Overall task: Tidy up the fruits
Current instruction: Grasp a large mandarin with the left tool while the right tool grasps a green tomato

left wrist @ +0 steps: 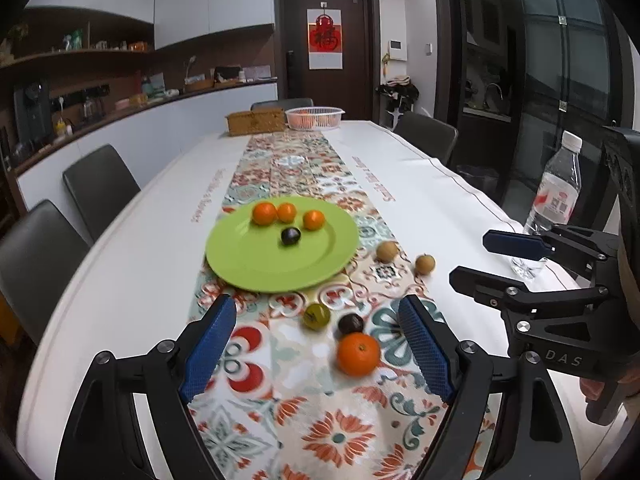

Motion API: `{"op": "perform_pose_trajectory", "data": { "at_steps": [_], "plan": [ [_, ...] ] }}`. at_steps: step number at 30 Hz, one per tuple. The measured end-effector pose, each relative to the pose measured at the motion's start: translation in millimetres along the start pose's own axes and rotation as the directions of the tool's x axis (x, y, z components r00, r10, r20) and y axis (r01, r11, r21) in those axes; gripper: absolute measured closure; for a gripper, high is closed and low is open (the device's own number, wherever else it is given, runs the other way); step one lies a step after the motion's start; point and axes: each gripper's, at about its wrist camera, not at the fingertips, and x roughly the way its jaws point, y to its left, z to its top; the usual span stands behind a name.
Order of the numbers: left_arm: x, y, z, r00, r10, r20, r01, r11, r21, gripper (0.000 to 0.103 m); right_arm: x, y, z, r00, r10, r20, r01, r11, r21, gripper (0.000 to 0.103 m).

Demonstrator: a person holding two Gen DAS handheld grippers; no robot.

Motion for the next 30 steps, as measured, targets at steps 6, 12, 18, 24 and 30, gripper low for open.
{"op": "perform_pose_trajectory", "data": {
  "at_steps": [6, 12, 18, 24, 30],
  "plan": [
    [13.5, -9.2, -18.8, 0.999, -0.032, -0.042, 0.033, 0.999, 0.015, 0.020, 10.8, -3.8, -14.7, 0.999, 0.022, -0.041, -0.022, 1.000, -0.006, 0.049],
    [30.3, -16.4, -30.6, 0.995, -0.054, -0.089, 0.056, 0.998, 0.021, 0.020, 26.0, -3.9, -30.9, 0.995, 0.045, -0.093, -0.047, 0.999, -0.023, 0.049],
    [51.2, -17.7, -38.1, 0.987, -0.078, -0.142, 0.081, 0.997, 0.017, 0.020, 46.0, -7.0, -40.2, 0.986, 0.070, -0.149, -0.073, 0.997, -0.020, 0.049],
    [68.7, -19.7, -41.1, 0.979, -0.098, -0.179, 0.104, 0.994, 0.023, 0.026, 64.6, -10.2, -43.3, 0.976, 0.099, -0.192, -0.101, 0.995, -0.002, 0.050],
    [82.9, -19.7, -42.1, 0.971, -0.113, -0.211, 0.120, 0.993, 0.020, 0.039, 79.1, -9.8, -43.4, 0.970, 0.114, -0.216, -0.120, 0.993, -0.015, 0.056]
  ]
}}
